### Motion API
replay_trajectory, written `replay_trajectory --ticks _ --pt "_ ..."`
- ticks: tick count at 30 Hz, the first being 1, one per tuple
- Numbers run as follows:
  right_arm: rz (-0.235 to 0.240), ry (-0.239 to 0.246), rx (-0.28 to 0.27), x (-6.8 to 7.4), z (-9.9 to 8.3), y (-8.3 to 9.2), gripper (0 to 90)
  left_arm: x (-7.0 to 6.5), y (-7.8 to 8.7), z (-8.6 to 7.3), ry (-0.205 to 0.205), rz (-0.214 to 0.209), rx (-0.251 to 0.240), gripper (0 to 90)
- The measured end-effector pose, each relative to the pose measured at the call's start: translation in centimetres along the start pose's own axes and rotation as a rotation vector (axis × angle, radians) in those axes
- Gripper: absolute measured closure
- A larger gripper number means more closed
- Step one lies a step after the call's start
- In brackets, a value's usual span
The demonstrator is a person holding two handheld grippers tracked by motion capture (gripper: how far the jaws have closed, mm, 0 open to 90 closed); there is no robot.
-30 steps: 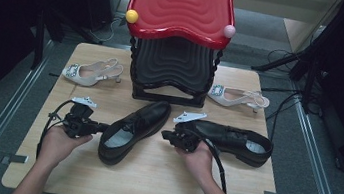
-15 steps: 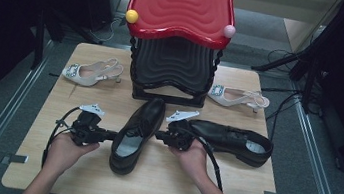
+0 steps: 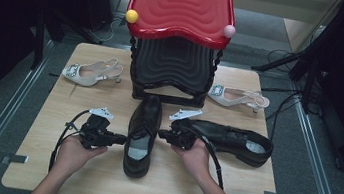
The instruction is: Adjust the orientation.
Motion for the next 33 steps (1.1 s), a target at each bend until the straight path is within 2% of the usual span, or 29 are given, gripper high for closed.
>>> replay_trajectory --ticks 2,4,5,6,8,9,10,11,12,13,14,15,21,24,33 --pt "0.004 0.0 0.001 0.0 -0.1 0.2 86.9 0.3 0.4 0.0 0.003 0.007 -0.013 83.8" --pt "0.025 -0.006 -0.007 0.0 -0.3 0.7 79.6 0.5 0.9 -0.1 0.016 0.006 -0.028 78.9" --pt "0.025 -0.006 -0.007 0.0 -0.3 0.7 79.6 0.7 1.1 -0.1 0.017 0.004 -0.033 78.9" --pt "0.037 -0.015 -0.013 -0.2 -0.6 1.0 73.5 0.8 1.3 -0.1 0.019 0.008 -0.033 74.0" --pt "0.042 -0.014 -0.02 -0.3 -0.6 1.2 71.7 1.1 1.5 -0.2 0.02 0.021 -0.036 71.6" --pt "0.046 -0.016 -0.027 -0.4 -0.7 1.4 69.6 1.3 1.5 -0.3 0.021 0.023 -0.034 68.3" --pt "0.048 -0.015 -0.045 -0.5 -0.8 1.9 65.4 1.4 1.6 -0.3 0.025 0.026 -0.035 60.5" --pt "0.048 -0.015 -0.045 -0.5 -0.8 1.9 65.4 1.5 1.6 -0.3 0.019 0.034 -0.038 60.5" --pt "0.043 -0.012 -0.055 -0.6 -0.8 2.1 62.7 1.6 1.6 -0.4 0.017 0.037 -0.034 57.0" --pt "0.026 0.007 -0.084 -0.7 -0.8 2.4 55.9 1.8 1.6 -0.5 0.021 0.045 -0.028 52.2" --pt "0.026 0.007 -0.084 -0.7 -0.8 2.4 55.9 1.9 1.6 -0.5 0.023 0.052 -0.023 52.2" --pt "0.021 0.002 -0.092 -1.0 -0.8 2.7 52.4 2.1 1.5 -0.6 0.03 0.056 -0.019 47.3" --pt "0.034 -0.006 -0.076 -1.2 -1.0 3.2 50.2 2.7 1.6 -0.5 0.033 0.056 -0.037 41.3" --pt "0.022 0.005 -0.07 -1.2 -1.1 3.5 48.6 2.8 1.7 -0.5 0.025 0.058 -0.045 40.6" --pt "0.009 -0.012 -0.071 -1.8 -1.7 5.0 48.8 3.0 1.4 0.1 0.008 0.057 -0.046 39.7"
Point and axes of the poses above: each handheld gripper's, and its own axes: y roughly backward along the jaws, z roughly out of its top, x roughly to its left, the point moved 6 cm from there along -y, roughly forward along the jaws, and after that the axes turned 7 degrees about x, right-handed, at the moved point
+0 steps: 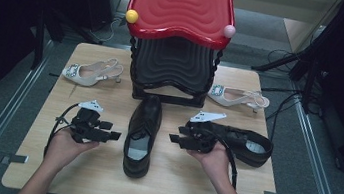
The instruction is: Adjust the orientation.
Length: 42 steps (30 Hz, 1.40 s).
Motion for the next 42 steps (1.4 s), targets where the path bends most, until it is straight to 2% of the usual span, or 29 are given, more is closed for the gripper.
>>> replay_trajectory --ticks 8,11,14,20,25,29,39,40,42 --pt "-0.018 -0.008 -0.017 -0.8 -0.7 1.8 50.1 -0.2 -0.2 0.7 -0.033 0.003 -0.002 40.5" --pt "-0.023 -0.023 -0.026 -1.2 -1.0 2.6 49.5 -0.2 -0.3 1.0 -0.038 -0.004 -0.01 40.7" --pt "-0.042 -0.053 -0.017 -1.9 -1.6 3.3 48.4 0.1 -0.5 1.2 -0.04 0.001 0.005 40.6" --pt "-0.067 -0.069 -0.024 -2.9 -2.6 4.7 49.1 0.1 -0.7 1.7 -0.055 -0.003 0.01 40.8" --pt "-0.083 -0.084 -0.035 -3.6 -3.2 5.8 49.2 0.1 -0.9 2.0 -0.056 -0.006 0.012 41.1" --pt "-0.108 -0.074 -0.03 -4.0 -3.5 6.7 50.1 0.2 -1.0 2.1 -0.06 -0.001 0.021 41.4" --pt "-0.159 -0.091 -0.037 -5.0 -4.8 8.9 51.6 0.7 -1.4 2.5 -0.047 -0.019 0.003 42.5" --pt "-0.165 -0.101 -0.04 -5.1 -4.9 9.2 50.9 0.8 -1.5 2.5 -0.044 -0.026 0.004 42.7" --pt "-0.18 -0.099 -0.041 -5.3 -5.2 9.8 51.2 0.9 -1.6 2.7 -0.05 -0.012 0.029 43.2"
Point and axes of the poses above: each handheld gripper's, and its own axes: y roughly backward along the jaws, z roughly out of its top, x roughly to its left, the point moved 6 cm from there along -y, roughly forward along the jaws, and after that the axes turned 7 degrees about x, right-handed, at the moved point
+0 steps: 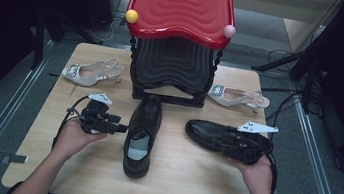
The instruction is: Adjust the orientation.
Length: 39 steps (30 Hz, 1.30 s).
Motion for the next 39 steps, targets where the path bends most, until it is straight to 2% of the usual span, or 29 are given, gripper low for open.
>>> replay_trajectory --ticks 10,17,18,21,23,26,33,39 --pt "-0.031 -0.047 -0.049 -1.5 -1.4 2.9 53.5 -0.3 -0.5 0.9 -0.036 0.008 -0.002 44.1" --pt "-0.075 -0.085 -0.082 -2.6 -2.5 5.1 54.8 -0.1 -0.5 1.2 -0.03 -0.005 -0.016 44.5" --pt "-0.086 -0.085 -0.089 -2.9 -2.6 5.3 53.9 -0.1 -0.5 1.3 -0.032 0.005 -0.001 44.5" --pt "-0.146 -0.097 -0.063 -3.7 -3.3 5.7 53.9 -0.1 -0.5 1.4 -0.043 0.011 -0.006 44.6" --pt "-0.153 -0.111 -0.048 -4.1 -3.7 5.4 54.5 -0.1 -0.5 1.5 -0.04 0.012 -0.007 44.6" --pt "-0.135 -0.109 -0.023 -4.0 -3.9 4.2 55.8 0.0 -0.5 1.5 -0.038 0.012 -0.006 44.6" --pt "-0.105 -0.104 0.002 -4.0 -3.1 2.1 57.7 0.0 -0.3 1.2 -0.04 0.02 -0.008 44.6" --pt "-0.044 -0.124 0.006 -4.0 -2.5 1.0 56.6 0.1 0.0 0.6 -0.024 0.03 -0.004 44.5"
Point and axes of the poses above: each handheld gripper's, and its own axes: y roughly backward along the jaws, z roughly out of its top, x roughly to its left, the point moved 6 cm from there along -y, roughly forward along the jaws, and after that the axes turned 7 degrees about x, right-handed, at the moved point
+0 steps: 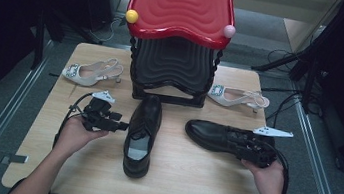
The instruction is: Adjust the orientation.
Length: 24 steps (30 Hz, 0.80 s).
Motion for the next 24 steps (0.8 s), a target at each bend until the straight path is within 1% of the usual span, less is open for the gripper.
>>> replay_trajectory --ticks 2,4,5,6,7,9,10,11,13,16,18,22,24 --pt "0.032 0.003 0.01 0.2 0.1 -0.5 56.9 0.1 0.2 -0.2 0.003 0.001 -0.007 44.5" --pt "0.007 0.037 0.026 0.5 0.3 -0.9 55.9 0.1 0.3 -0.4 0.006 0.009 -0.006 44.5" --pt "0.008 0.037 0.029 0.6 0.4 -0.9 57.0 0.1 0.3 -0.5 0.007 0.006 -0.008 44.5" --pt "0.015 0.033 0.027 0.6 0.5 -0.9 60.1 0.1 0.3 -0.5 0.011 0.007 -0.008 44.5" --pt "0.036 0.024 0.023 0.6 0.5 -0.9 63.7 0.2 0.4 -0.6 0.011 0.008 -0.007 44.5" --pt "0.084 -0.012 0.023 0.7 0.7 -0.9 71.0 0.2 0.5 -0.8 0.016 0.014 -0.007 44.5" --pt "0.101 -0.029 0.029 0.7 0.8 -0.9 73.0 0.2 0.5 -0.8 0.016 0.012 -0.01 44.5" --pt "0.108 -0.037 0.037 0.7 0.8 -0.9 74.9 0.2 0.5 -0.8 0.017 0.01 -0.011 44.5" --pt "0.126 -0.036 0.043 0.8 1.1 -0.9 78.2 0.2 0.6 -0.9 0.019 0.011 -0.009 44.5" --pt "0.139 -0.054 0.038 1.0 1.4 -1.1 80.4 0.3 0.7 -1.1 0.022 0.015 -0.013 44.5" --pt "0.133 -0.055 0.022 1.3 1.9 -1.2 80.4 0.3 0.8 -1.2 0.024 0.018 -0.014 44.5" --pt "0.148 -0.059 -0.009 2.2 3.0 -1.4 80.3 0.4 1.0 -1.6 0.035 0.025 -0.015 44.5" --pt "0.153 -0.058 -0.013 2.7 3.4 -1.7 80.2 0.4 1.2 -1.8 0.039 0.024 -0.019 44.5"
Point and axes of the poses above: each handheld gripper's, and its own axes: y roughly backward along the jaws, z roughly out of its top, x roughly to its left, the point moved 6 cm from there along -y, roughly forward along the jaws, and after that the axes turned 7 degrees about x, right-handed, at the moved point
